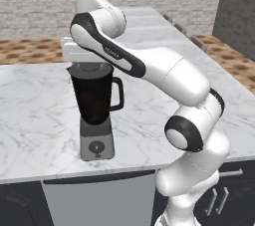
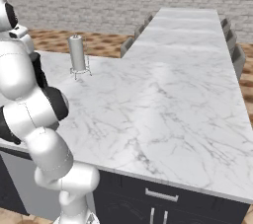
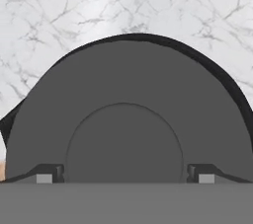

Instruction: Grab the onions from the fridge, place them in the blender, close the lid, and turn on the blender to create a marinade.

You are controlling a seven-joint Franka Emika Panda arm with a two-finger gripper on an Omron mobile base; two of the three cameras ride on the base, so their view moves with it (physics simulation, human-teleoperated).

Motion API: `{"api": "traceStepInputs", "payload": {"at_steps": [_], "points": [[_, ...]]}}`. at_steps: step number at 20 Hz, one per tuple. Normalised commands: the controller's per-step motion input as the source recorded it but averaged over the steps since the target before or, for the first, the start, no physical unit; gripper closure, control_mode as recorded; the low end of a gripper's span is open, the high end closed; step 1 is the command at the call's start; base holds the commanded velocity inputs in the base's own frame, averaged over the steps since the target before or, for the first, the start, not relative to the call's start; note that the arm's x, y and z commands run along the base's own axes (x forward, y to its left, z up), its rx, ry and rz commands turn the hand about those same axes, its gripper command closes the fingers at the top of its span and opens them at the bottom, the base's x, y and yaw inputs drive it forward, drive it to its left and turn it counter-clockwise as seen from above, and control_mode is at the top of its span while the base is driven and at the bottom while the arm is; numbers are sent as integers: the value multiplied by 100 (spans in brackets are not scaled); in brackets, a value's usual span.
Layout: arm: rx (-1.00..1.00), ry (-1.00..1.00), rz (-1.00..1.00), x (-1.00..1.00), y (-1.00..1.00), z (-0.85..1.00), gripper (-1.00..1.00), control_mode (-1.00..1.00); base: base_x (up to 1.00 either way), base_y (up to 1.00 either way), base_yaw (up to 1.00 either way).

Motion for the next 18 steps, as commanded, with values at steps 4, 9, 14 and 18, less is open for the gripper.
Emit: {"api": "traceStepInputs", "payload": {"at_steps": [4, 9, 14, 18], "points": [[0, -7, 7, -2, -2, 14, -100, -100, 0, 0, 0], [0, -26, 2, -32, -8, 24, -100, -100, 0, 0, 0], [0, -32, 0, -59, -2, 2, -100, -100, 0, 0, 0], [-1, -39, -14, -100, 0, -19, -100, -100, 0, 0, 0]]}}
